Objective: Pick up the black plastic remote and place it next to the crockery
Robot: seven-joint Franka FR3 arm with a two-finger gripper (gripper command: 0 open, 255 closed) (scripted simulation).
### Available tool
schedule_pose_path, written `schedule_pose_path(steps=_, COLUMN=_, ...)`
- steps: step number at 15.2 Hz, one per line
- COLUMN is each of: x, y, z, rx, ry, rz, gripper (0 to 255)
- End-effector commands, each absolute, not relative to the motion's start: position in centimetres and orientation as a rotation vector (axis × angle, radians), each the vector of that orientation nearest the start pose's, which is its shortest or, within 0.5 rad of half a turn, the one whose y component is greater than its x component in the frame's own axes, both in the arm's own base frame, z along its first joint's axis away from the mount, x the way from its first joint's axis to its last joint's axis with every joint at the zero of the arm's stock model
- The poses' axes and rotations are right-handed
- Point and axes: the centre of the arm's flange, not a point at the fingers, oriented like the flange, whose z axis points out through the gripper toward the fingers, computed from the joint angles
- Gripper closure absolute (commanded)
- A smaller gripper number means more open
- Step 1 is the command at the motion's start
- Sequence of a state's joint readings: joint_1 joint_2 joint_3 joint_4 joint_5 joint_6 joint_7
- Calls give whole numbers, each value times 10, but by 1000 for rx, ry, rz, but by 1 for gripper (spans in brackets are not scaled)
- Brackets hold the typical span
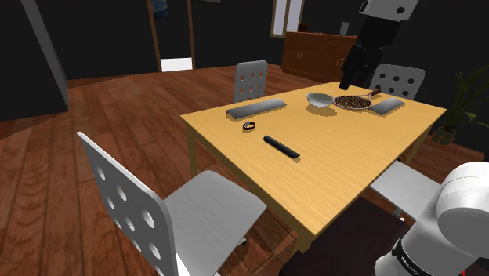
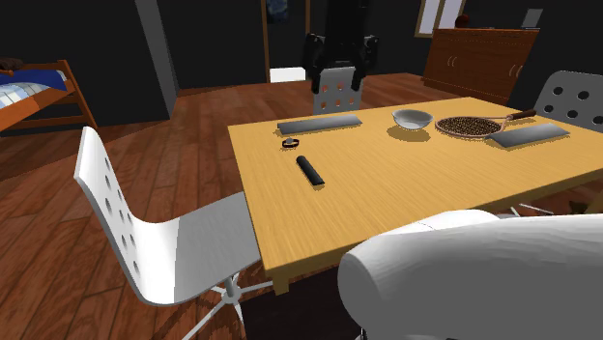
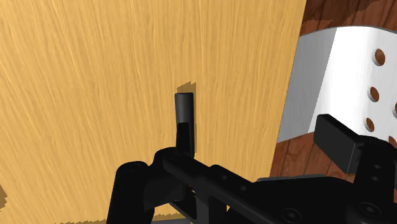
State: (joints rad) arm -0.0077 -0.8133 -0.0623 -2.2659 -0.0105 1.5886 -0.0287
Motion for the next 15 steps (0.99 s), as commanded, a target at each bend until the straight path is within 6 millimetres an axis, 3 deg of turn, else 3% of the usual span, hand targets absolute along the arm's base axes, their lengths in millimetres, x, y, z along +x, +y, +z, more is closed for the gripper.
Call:
schedule_pose_path(steps=1, x=300, y=-30, z=643, rx=-3105, ry=40, rz=-212, gripper=0)
schedule_pose_path(steps=15, x=403, y=-45, z=495, rx=-3132, ry=59, rz=-282, gripper=0)
